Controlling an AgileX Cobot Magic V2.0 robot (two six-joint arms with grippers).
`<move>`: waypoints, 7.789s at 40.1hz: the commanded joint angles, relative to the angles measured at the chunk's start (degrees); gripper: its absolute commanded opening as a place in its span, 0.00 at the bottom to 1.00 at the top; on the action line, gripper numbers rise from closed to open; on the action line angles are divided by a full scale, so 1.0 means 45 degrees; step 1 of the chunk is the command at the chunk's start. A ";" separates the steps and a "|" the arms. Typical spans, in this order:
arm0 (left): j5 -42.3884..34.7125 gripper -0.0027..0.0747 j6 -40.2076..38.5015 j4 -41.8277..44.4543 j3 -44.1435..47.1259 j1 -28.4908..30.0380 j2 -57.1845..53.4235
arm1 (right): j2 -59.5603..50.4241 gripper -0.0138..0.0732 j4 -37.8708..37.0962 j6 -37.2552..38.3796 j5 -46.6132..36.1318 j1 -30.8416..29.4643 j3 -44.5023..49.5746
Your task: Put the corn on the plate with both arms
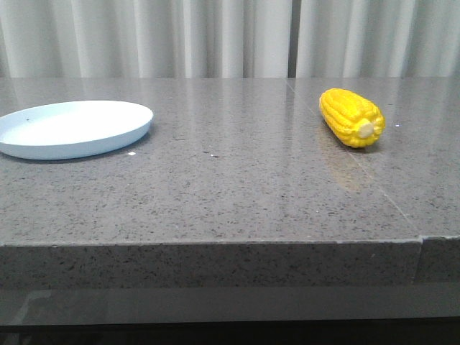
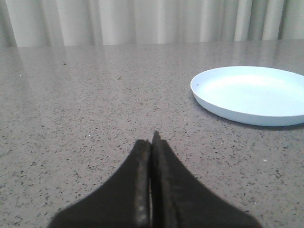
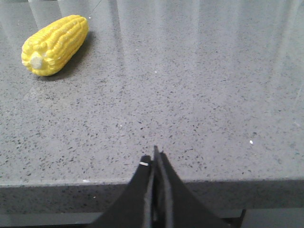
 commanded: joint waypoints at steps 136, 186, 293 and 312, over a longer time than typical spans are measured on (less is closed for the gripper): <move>0.6551 0.83 -0.0048 -0.0979 -1.5042 -0.1620 1.7382 | 0.5009 0.91 0.0871 -0.0100 0.0288 -0.0080 -0.6663; 0.8299 0.01 -0.0025 -0.1680 -1.7697 -0.1644 2.1805 | 0.5009 0.91 0.0871 -0.0100 0.0300 -0.0080 -0.6663; 0.3215 0.01 -0.0196 -0.0294 -0.6955 -0.3024 0.4020 | 0.5009 0.91 0.0871 -0.0100 0.0300 -0.0080 -0.6663; 0.3216 0.01 -0.0196 -0.0294 -0.5792 -0.3024 0.0790 | 0.5238 0.91 0.0871 -0.0100 -0.0588 -0.0080 -0.6681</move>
